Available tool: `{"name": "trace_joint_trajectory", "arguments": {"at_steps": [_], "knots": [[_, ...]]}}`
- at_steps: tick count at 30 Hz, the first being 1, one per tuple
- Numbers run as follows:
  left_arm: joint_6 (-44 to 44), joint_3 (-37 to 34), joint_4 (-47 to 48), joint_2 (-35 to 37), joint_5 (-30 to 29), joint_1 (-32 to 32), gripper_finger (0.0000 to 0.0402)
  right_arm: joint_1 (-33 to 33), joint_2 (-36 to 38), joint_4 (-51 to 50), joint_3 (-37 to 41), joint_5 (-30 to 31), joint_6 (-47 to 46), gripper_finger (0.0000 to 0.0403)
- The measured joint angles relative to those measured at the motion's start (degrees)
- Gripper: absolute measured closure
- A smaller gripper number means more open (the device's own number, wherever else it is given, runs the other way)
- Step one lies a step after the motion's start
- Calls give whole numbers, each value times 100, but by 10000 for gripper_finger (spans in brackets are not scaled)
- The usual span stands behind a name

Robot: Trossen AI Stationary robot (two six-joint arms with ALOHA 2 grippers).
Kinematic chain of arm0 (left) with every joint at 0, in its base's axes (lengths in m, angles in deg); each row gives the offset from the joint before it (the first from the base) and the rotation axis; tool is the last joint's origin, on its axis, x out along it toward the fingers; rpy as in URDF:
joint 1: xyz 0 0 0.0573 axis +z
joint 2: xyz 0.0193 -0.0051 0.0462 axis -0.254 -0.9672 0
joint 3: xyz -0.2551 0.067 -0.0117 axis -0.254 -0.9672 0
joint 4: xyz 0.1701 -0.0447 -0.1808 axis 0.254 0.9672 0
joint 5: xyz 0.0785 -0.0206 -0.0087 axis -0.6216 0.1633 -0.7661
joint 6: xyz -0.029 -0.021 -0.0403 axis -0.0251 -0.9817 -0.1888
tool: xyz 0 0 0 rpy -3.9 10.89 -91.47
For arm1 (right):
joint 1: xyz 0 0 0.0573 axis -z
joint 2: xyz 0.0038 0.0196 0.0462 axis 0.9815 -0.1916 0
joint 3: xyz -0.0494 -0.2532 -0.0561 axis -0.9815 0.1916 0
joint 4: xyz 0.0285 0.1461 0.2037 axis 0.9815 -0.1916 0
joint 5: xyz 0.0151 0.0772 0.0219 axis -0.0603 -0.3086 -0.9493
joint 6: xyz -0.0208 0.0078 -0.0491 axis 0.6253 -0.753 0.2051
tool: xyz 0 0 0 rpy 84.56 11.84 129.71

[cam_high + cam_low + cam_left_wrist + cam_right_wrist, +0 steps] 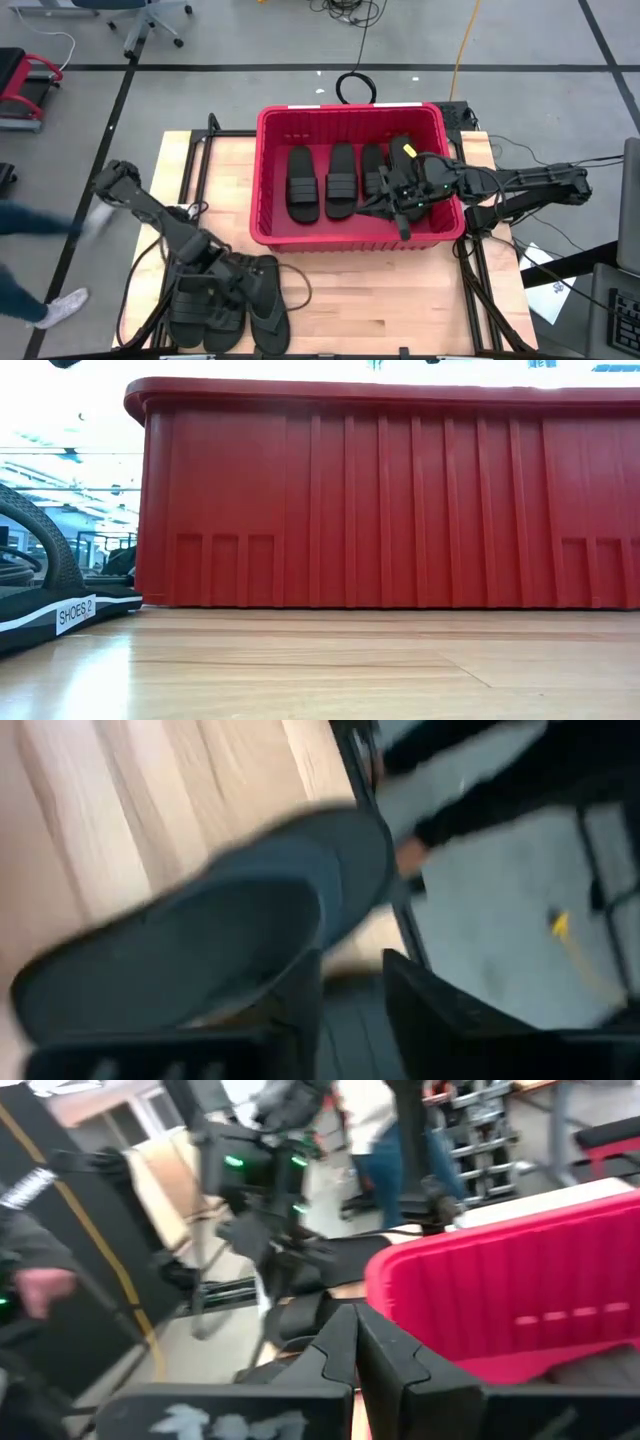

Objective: Pick and place slides into bin
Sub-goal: Stack the black slipper on top of the black slipper

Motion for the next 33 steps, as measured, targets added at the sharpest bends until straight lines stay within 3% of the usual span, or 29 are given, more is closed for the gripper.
{"name": "trace_joint_trajectory", "arguments": {"at_steps": [3, 8, 14, 33], "knots": [[-211, -366, -968, 6, -57, 139, 247, 0, 80, -7, 0, -365, -98, 401], [-200, -802, -1586, 9, -98, 241, 163, 0, 164, -46, 0, -508, -177, 393], [-340, -1341, -1859, 11, 134, 86, 105, 0, 164, -105, 0, -513, -225, 393], [-95, -2182, -2921, -436, 166, -78, 151, 0, 164, -44, 0, -494, -529, 394]]}}
